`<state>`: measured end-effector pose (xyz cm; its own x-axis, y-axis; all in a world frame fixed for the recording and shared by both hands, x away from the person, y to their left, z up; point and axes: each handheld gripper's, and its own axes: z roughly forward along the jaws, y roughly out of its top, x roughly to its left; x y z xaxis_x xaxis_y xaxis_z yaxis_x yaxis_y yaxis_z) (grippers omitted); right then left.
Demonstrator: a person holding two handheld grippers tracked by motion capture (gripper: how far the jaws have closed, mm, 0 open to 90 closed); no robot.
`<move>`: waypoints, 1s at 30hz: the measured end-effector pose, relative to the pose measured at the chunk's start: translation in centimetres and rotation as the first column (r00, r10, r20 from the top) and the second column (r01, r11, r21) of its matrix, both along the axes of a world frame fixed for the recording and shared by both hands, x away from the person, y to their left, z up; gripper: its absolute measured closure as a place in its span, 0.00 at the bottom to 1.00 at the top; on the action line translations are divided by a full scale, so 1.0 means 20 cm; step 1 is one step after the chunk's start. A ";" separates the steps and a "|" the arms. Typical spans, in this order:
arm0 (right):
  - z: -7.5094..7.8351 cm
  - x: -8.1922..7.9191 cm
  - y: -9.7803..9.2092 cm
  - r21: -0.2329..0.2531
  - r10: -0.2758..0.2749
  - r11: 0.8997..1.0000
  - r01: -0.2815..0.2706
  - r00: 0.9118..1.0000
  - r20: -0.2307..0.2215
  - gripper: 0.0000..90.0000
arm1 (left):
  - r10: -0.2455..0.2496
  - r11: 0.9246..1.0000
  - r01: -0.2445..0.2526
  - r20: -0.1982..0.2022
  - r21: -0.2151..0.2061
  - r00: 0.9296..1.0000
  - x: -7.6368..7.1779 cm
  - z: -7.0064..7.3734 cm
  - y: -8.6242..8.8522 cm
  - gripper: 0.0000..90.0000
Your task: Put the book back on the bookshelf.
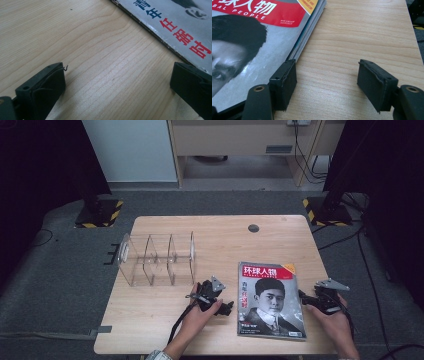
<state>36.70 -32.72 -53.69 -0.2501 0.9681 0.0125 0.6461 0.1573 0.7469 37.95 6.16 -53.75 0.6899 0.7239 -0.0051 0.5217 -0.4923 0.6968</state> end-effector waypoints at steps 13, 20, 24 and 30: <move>0.01 0.01 -0.03 0.065 -0.018 0.998 0.018 1.000 -0.001 0.28 | 0.011 1.000 -0.011 0.000 -0.004 1.000 -0.01 0.00 0.00 0.00; 0.07 -0.01 -0.04 0.178 -0.031 0.984 0.023 0.998 0.045 0.21 | 0.001 0.998 0.001 0.030 -0.056 1.000 -0.04 0.03 -0.03 0.05; 0.07 0.00 0.02 0.173 0.012 0.985 -0.017 0.999 0.035 0.18 | -0.038 0.996 0.041 0.030 -0.085 0.999 -0.07 0.05 -0.07 0.05; 0.06 0.01 0.09 0.145 0.071 0.987 -0.073 0.997 0.017 0.13 | -0.061 0.991 0.063 0.022 -0.116 0.998 -0.10 0.05 -0.12 0.06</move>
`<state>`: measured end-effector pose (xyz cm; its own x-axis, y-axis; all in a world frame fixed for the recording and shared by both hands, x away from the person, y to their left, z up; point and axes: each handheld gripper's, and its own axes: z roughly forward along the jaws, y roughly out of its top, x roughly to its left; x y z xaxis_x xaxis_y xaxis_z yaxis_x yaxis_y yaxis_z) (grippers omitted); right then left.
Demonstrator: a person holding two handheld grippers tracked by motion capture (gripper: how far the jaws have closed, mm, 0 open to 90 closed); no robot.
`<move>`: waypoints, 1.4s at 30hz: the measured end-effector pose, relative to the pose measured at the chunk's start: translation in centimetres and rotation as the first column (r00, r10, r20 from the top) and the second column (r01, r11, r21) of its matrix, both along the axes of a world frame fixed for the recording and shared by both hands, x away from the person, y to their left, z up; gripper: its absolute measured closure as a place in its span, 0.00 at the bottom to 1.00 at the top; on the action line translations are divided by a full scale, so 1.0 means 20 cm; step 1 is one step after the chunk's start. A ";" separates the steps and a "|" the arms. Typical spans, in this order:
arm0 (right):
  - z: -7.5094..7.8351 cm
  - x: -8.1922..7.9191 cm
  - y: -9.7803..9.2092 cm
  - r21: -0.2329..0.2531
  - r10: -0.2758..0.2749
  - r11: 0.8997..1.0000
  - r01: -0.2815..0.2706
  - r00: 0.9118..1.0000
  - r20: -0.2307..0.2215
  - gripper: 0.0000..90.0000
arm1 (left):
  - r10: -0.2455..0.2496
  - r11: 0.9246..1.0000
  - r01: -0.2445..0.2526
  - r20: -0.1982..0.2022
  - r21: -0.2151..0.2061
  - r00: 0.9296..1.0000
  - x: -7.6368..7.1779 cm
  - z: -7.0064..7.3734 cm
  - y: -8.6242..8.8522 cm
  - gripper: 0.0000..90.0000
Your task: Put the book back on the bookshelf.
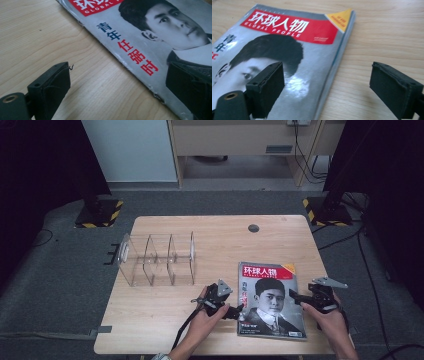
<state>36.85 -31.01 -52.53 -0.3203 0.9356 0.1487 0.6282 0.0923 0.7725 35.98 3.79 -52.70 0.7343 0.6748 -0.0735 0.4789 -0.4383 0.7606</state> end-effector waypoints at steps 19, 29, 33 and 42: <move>-0.04 0.00 0.10 -0.035 0.144 0.989 -0.146 0.989 -0.044 0.18 | -0.136 0.989 0.136 -0.004 0.058 0.991 -0.16 -0.04 -0.18 0.09; -0.05 0.00 0.11 -0.044 0.138 0.989 -0.140 0.989 -0.051 0.15 | -0.140 0.989 0.141 -0.018 0.054 0.990 -0.16 -0.04 -0.19 0.09; -0.05 0.00 0.11 -0.046 0.145 0.988 -0.147 0.988 -0.047 0.15 | -0.142 0.988 0.143 -0.014 0.063 0.990 -0.17 -0.04 -0.19 0.09; -0.03 0.00 0.10 -0.014 0.130 0.991 -0.131 0.991 -0.025 0.23 | -0.135 0.989 0.135 -0.011 0.063 0.991 -0.18 -0.04 -0.20 0.09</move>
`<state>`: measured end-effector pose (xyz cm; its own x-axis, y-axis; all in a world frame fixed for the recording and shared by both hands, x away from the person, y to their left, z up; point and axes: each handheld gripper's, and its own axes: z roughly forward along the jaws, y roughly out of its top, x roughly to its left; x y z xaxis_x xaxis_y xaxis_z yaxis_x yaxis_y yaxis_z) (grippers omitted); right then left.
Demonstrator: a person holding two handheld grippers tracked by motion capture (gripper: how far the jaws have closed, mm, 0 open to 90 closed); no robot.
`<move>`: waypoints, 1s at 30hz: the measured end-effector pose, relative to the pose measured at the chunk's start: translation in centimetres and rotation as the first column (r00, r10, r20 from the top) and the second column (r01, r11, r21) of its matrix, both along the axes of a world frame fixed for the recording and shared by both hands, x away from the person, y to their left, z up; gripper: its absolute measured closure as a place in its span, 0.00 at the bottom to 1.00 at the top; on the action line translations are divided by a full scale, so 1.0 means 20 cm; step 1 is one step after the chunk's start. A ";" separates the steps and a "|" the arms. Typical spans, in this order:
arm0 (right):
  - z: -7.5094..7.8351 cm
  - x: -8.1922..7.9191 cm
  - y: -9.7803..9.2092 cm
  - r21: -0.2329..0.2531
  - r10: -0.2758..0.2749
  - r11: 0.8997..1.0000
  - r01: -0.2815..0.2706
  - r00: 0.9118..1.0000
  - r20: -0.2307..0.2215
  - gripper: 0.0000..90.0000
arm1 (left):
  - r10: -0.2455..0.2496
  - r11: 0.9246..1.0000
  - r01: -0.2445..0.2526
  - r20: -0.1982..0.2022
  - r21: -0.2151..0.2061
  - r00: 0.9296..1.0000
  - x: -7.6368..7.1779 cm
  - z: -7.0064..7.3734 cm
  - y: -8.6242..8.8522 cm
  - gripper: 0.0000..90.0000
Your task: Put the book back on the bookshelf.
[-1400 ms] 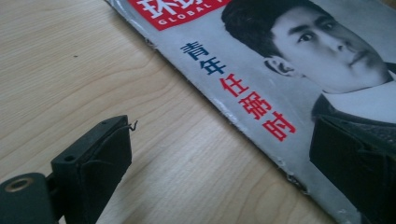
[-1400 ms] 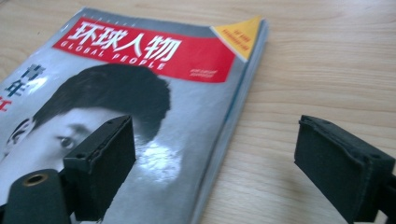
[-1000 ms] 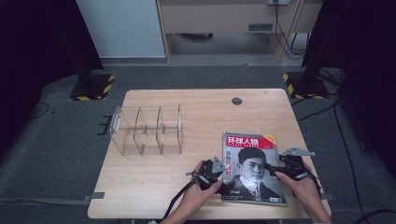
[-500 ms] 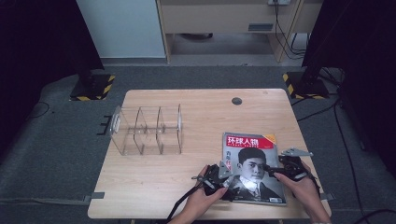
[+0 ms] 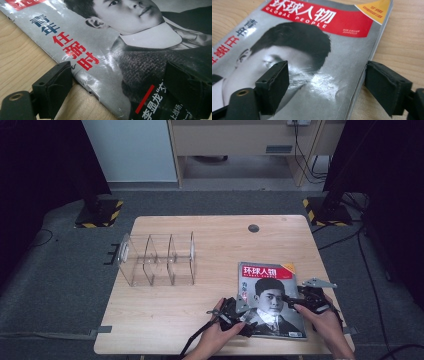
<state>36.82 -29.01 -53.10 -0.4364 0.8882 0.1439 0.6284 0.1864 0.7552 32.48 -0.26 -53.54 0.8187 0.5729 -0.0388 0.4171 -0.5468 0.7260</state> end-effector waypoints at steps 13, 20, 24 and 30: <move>0.09 -0.03 0.02 0.014 0.009 1.000 -0.010 0.997 0.080 0.47 | -0.003 1.000 0.003 -0.001 0.003 1.000 0.00 0.00 0.00 0.08; 0.10 -0.04 0.05 0.024 0.037 0.999 -0.039 0.994 0.101 0.55 | -0.003 1.000 0.003 -0.002 0.003 1.000 0.00 0.00 0.00 0.08; 0.10 -0.04 0.05 0.029 0.048 0.998 -0.051 0.993 0.104 0.57 | -0.003 1.000 0.003 -0.002 0.003 1.000 0.00 0.00 0.00 0.08; 0.09 -0.05 0.09 -0.015 0.086 0.996 -0.085 0.991 0.100 0.56 | -0.003 1.000 0.003 -0.002 0.003 1.000 0.00 0.00 0.00 0.08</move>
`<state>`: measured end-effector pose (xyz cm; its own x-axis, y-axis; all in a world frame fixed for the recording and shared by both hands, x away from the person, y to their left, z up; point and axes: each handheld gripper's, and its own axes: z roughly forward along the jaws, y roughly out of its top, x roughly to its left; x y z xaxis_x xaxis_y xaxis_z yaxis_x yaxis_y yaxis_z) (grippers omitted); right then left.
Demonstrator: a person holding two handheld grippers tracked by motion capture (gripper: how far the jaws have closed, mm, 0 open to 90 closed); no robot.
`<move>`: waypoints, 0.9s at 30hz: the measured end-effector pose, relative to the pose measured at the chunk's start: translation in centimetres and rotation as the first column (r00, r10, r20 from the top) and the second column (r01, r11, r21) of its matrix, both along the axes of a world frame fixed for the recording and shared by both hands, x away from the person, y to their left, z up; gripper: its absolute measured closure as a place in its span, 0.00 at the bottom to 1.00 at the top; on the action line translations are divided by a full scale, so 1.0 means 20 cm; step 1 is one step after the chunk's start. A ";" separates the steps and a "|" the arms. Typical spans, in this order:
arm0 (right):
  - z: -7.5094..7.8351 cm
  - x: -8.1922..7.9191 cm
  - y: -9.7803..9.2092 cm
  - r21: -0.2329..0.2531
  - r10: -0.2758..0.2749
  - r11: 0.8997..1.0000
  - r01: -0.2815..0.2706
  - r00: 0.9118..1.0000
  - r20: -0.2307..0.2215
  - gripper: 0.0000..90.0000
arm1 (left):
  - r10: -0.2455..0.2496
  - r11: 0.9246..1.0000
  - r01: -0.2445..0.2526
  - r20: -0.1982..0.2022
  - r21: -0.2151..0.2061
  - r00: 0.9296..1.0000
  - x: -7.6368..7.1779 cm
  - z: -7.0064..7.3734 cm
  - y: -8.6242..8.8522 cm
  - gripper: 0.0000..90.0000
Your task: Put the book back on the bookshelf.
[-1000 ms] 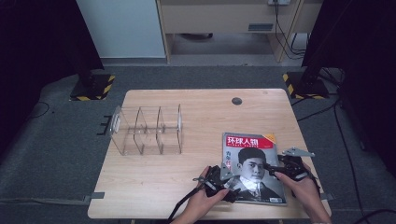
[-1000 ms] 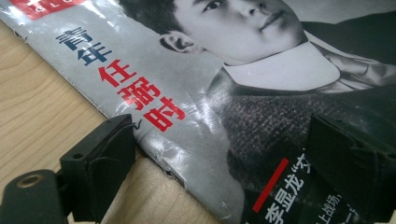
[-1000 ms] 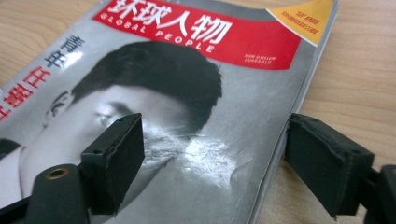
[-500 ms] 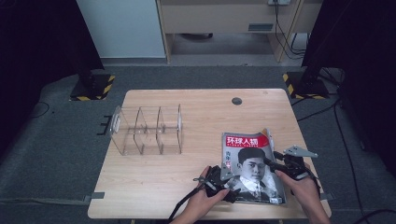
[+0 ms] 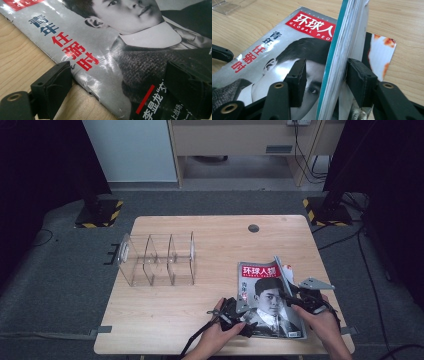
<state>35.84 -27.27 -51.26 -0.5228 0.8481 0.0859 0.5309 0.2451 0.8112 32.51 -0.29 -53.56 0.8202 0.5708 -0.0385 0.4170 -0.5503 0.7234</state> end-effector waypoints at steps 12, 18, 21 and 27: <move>0.01 -0.01 0.01 -0.034 0.002 0.999 -0.001 1.000 0.021 0.51 | 0.000 1.000 0.000 0.000 0.000 1.000 0.00 0.00 0.00 0.08; 0.01 -0.01 0.00 -0.031 -0.014 0.999 0.015 1.000 0.011 0.54 | 0.001 1.000 -0.001 0.000 0.000 1.000 0.00 0.00 0.00 0.08; 0.01 -0.02 -0.01 -0.030 -0.019 0.999 0.019 1.000 0.008 0.56 | 0.001 1.000 -0.001 -0.001 0.000 1.000 0.00 0.00 0.00 0.08; 0.02 -0.04 -0.03 -0.022 -0.013 1.000 0.013 1.000 0.013 0.63 | 0.001 1.000 -0.001 0.000 0.001 1.000 0.00 0.00 0.00 0.08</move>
